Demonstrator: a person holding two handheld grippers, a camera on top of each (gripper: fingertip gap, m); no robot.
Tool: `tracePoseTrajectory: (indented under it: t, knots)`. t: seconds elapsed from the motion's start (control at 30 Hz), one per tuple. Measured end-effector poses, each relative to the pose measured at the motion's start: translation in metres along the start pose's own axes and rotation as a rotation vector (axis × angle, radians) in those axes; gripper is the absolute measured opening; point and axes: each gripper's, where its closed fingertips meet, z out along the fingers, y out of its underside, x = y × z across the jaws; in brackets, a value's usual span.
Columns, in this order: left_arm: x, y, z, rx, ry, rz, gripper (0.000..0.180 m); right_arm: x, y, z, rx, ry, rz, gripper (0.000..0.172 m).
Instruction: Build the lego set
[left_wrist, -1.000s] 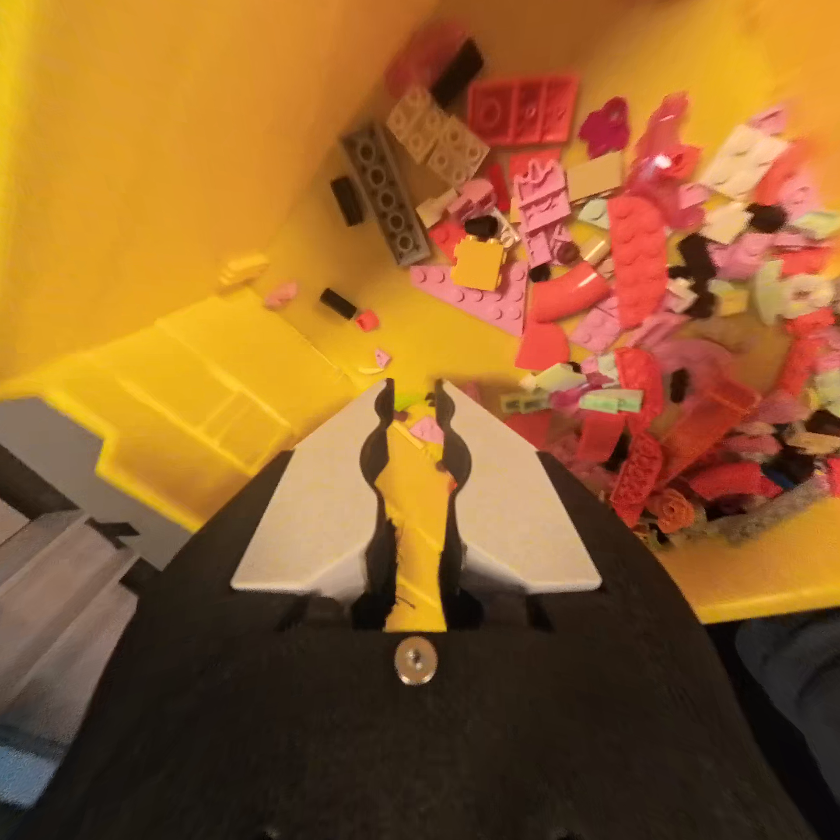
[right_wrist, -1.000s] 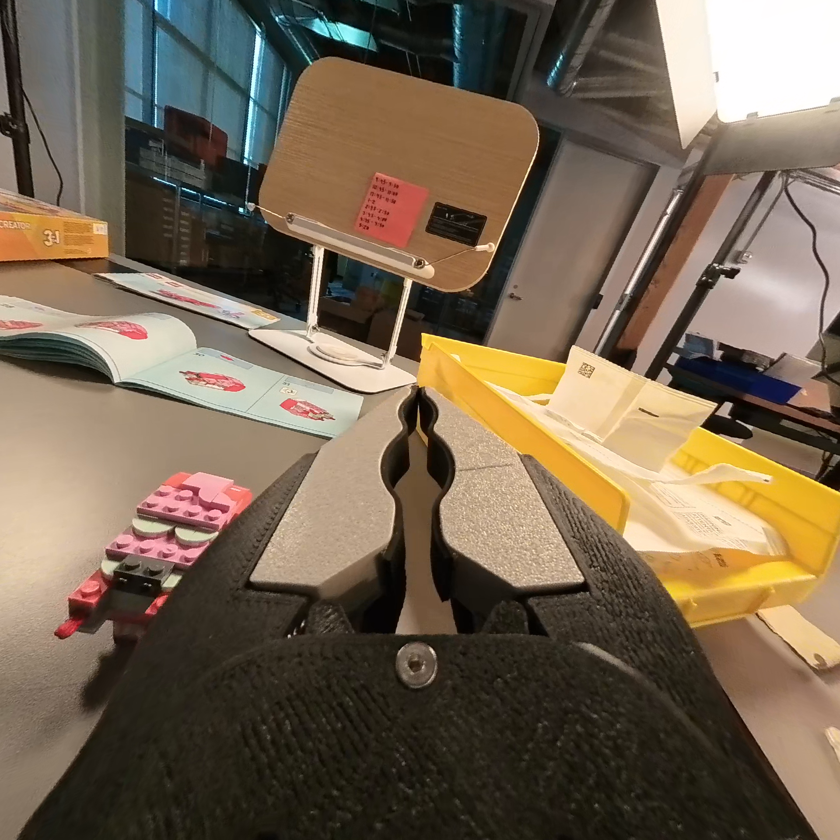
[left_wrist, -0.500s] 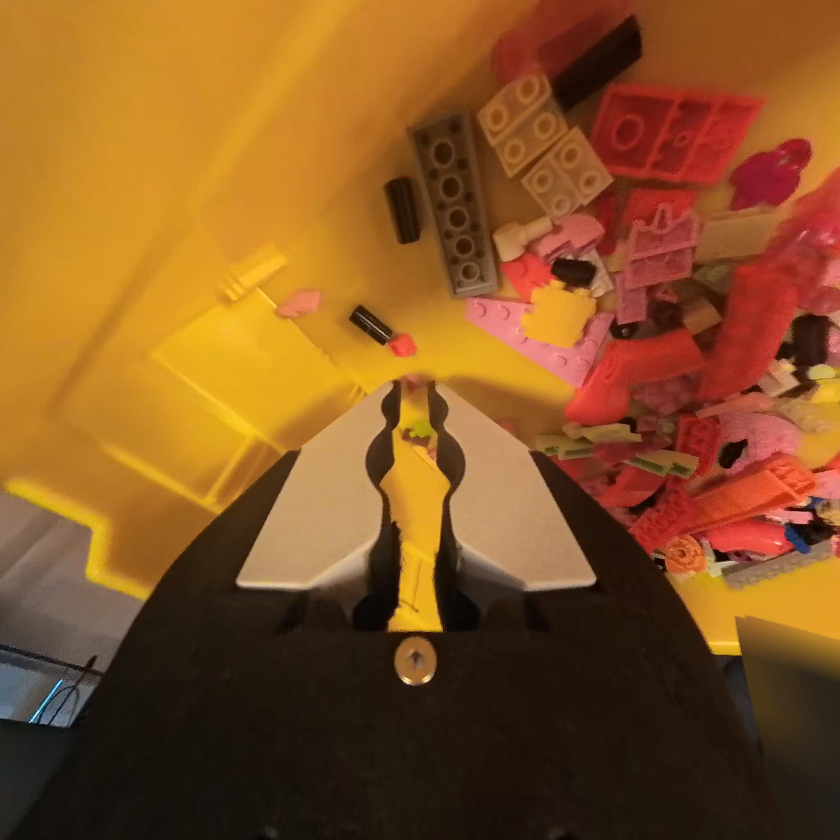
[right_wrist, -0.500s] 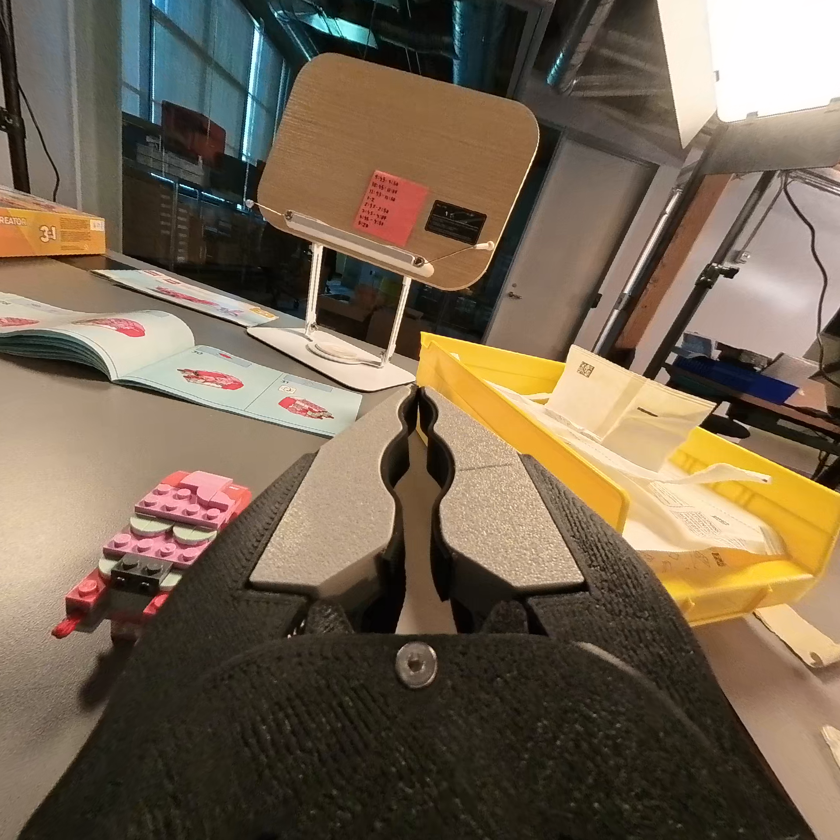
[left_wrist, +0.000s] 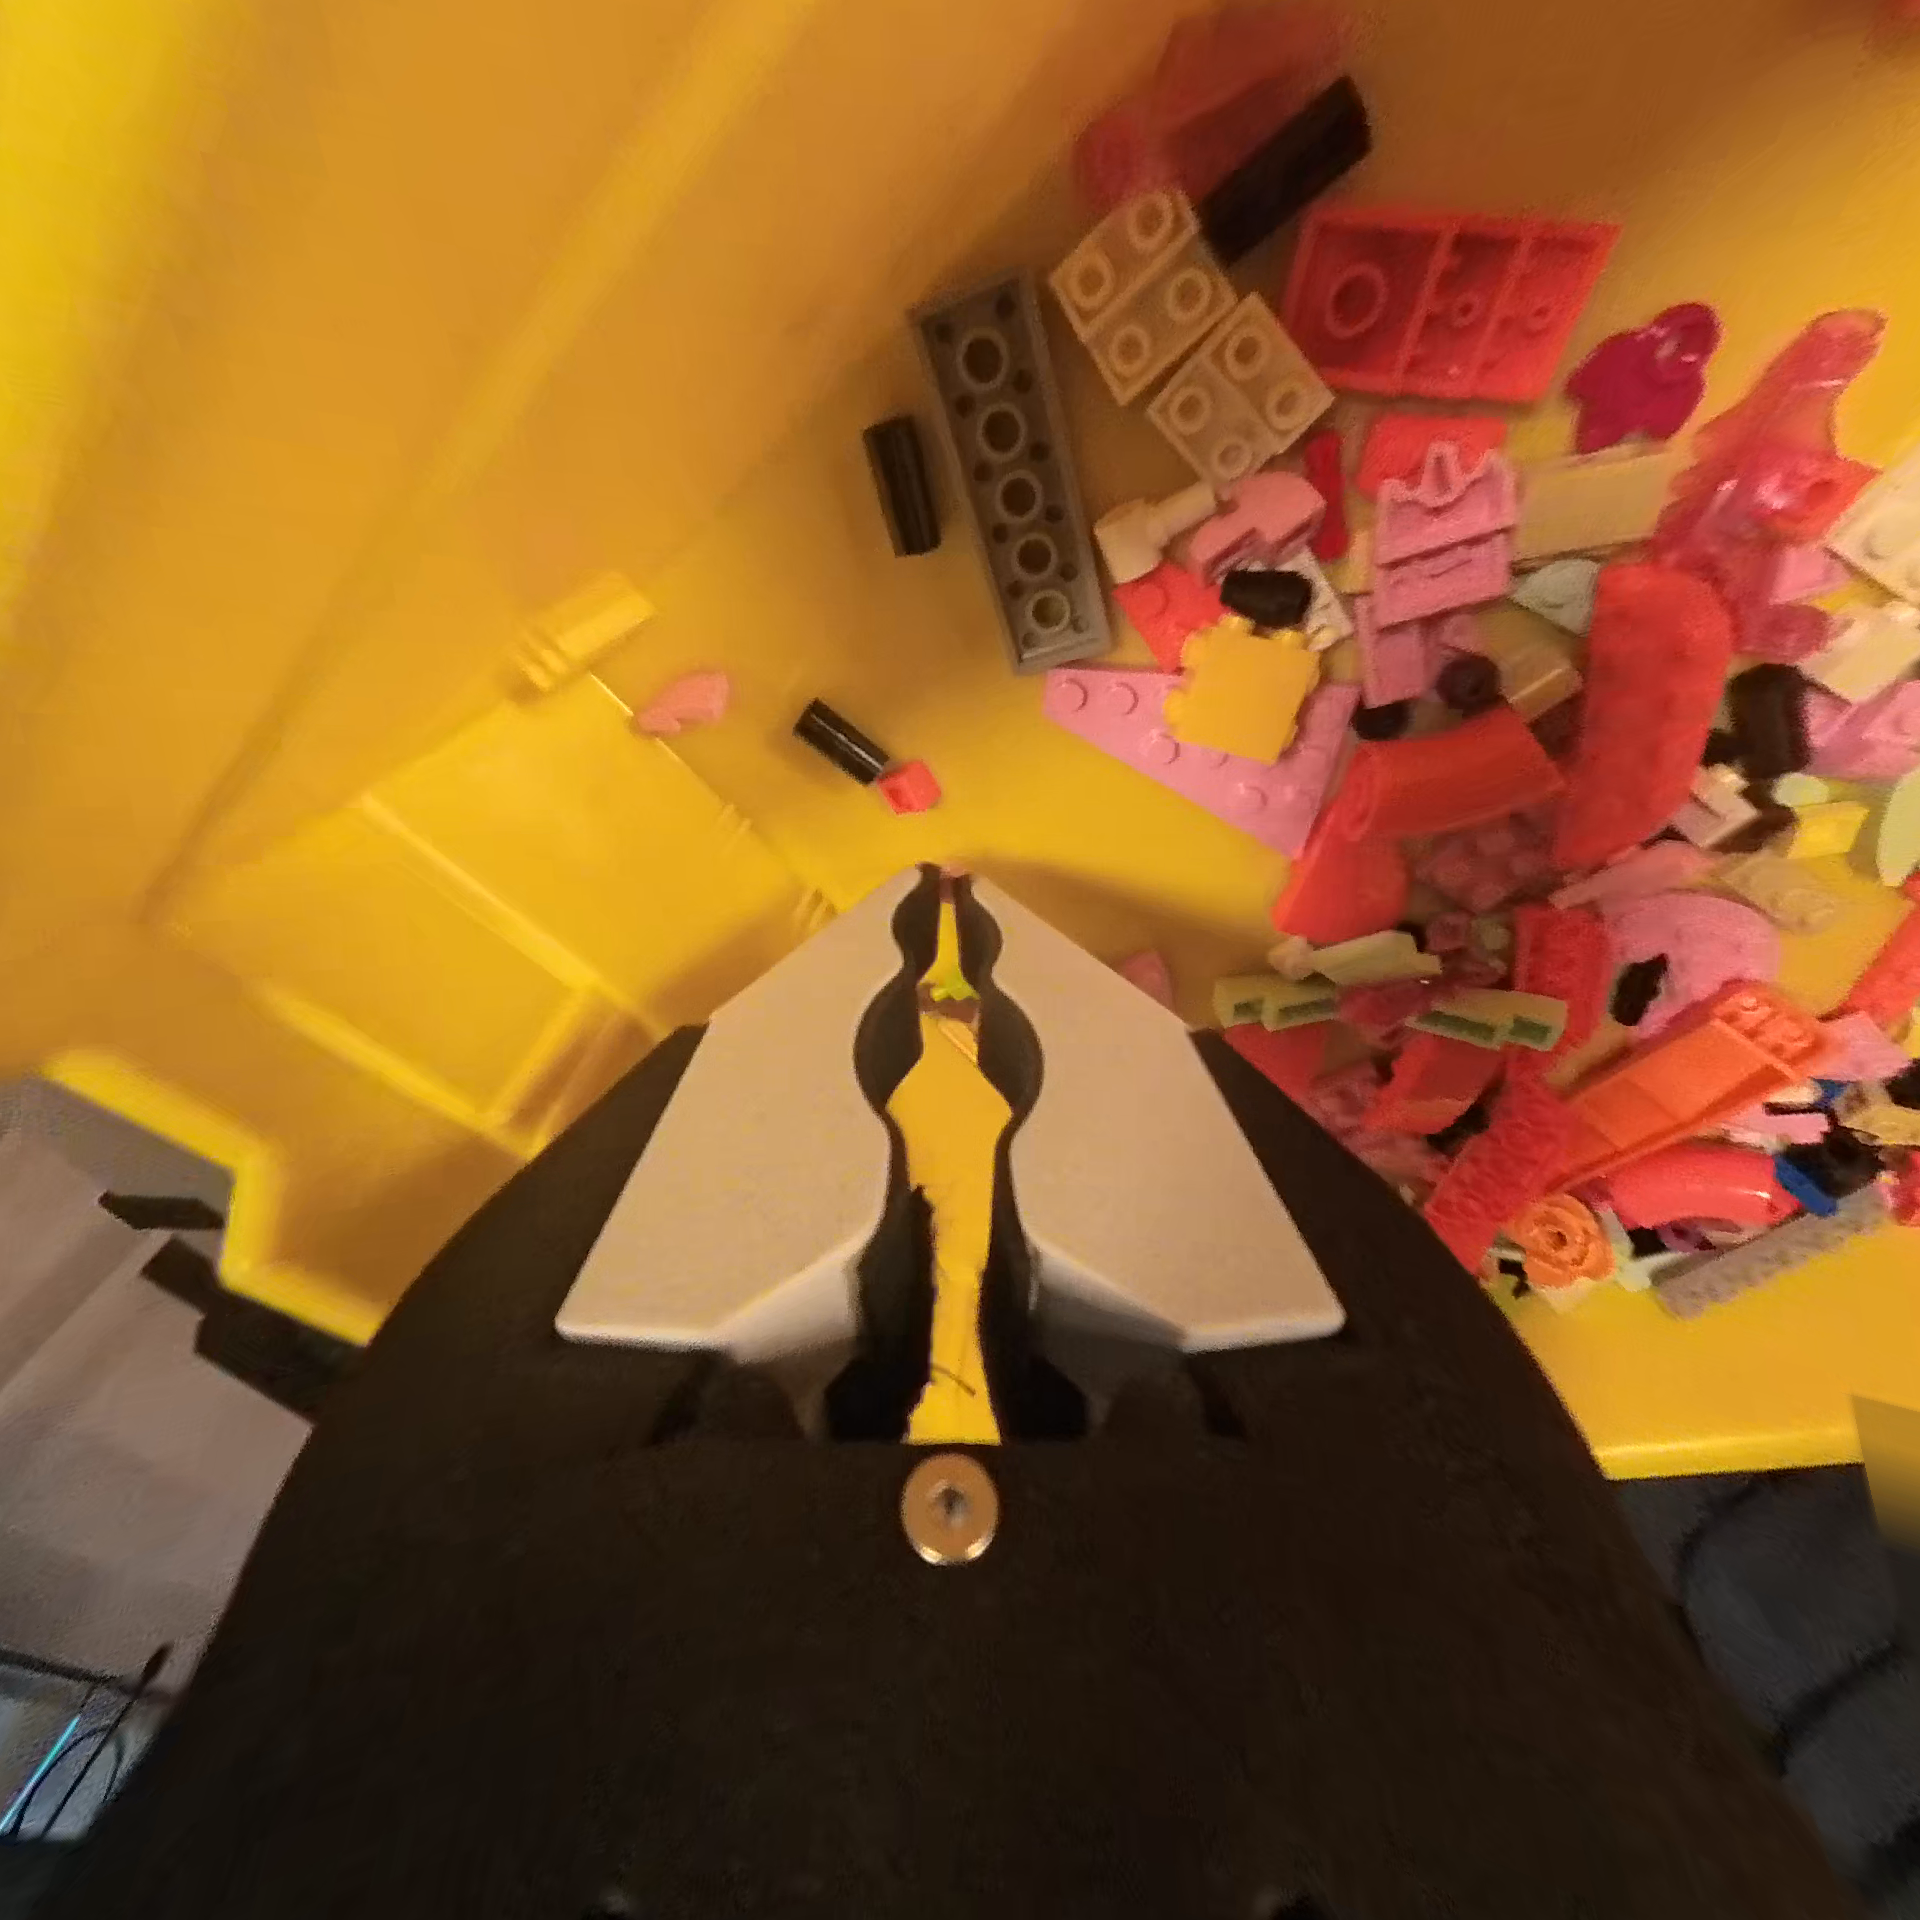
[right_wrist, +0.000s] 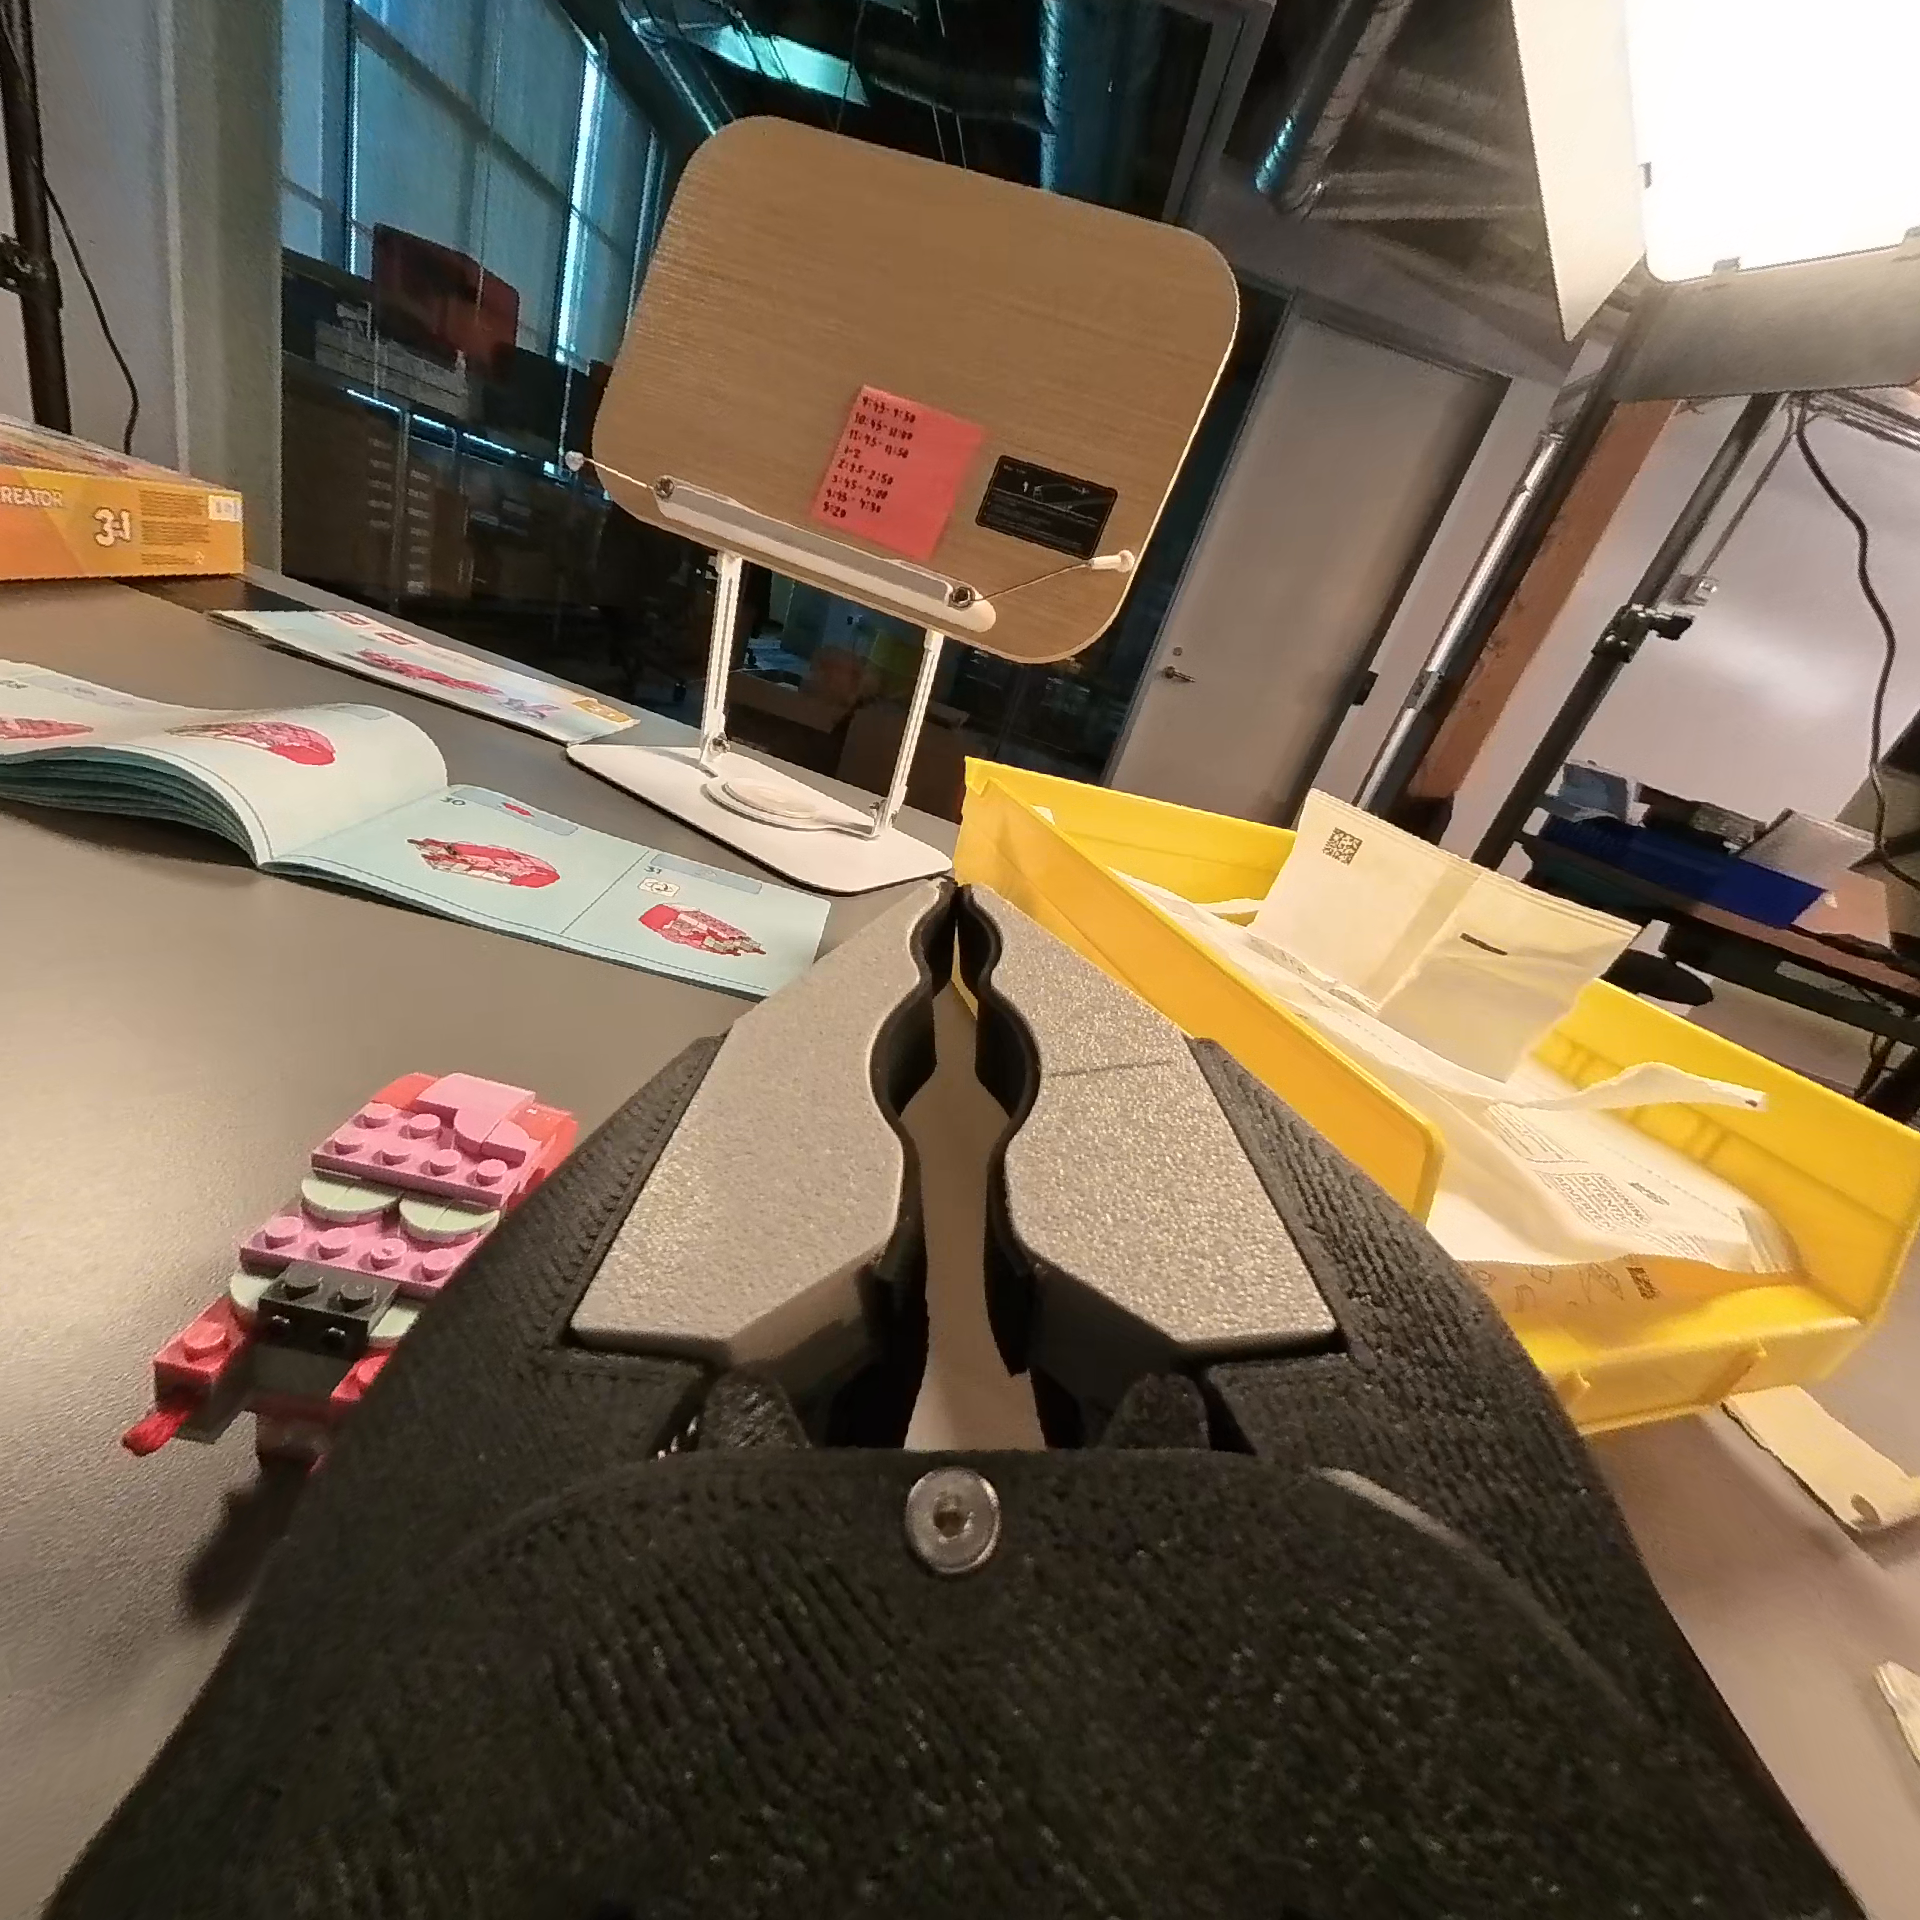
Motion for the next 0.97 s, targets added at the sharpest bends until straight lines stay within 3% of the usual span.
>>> tracePoseTrajectory:
  t: [0.23,0.5,0.63,0.73,0.83,0.97]
  knots:
    - [0.014,-0.008,-0.042,0.221,0.045,-0.006,0.0,-0.003,-0.005,-0.002,0.02,-0.014,-0.002,0.0]
    - [0.117,-0.019,-0.173,0.767,0.22,0.142,0.0,-0.014,-0.018,-0.004,0.084,-0.082,0.024,0.0]
    - [0.197,-0.017,-0.234,1.033,0.406,0.295,0.0,-0.041,-0.056,-0.008,0.206,-0.295,0.215,0.011]
    - [0.246,-0.016,-0.275,1.293,0.401,0.438,0.0,-0.061,-0.094,-0.008,0.253,-0.471,0.386,0.012]
    - [0.296,-0.013,-0.304,1.536,0.42,0.556,0.0,-0.082,-0.133,-0.002,0.224,-0.672,0.595,0.019]
    - [0.365,0.003,-0.319,1.763,0.627,0.712,0.0,-0.11,-0.177,0.0,0.115,-0.957,0.818,0.023]
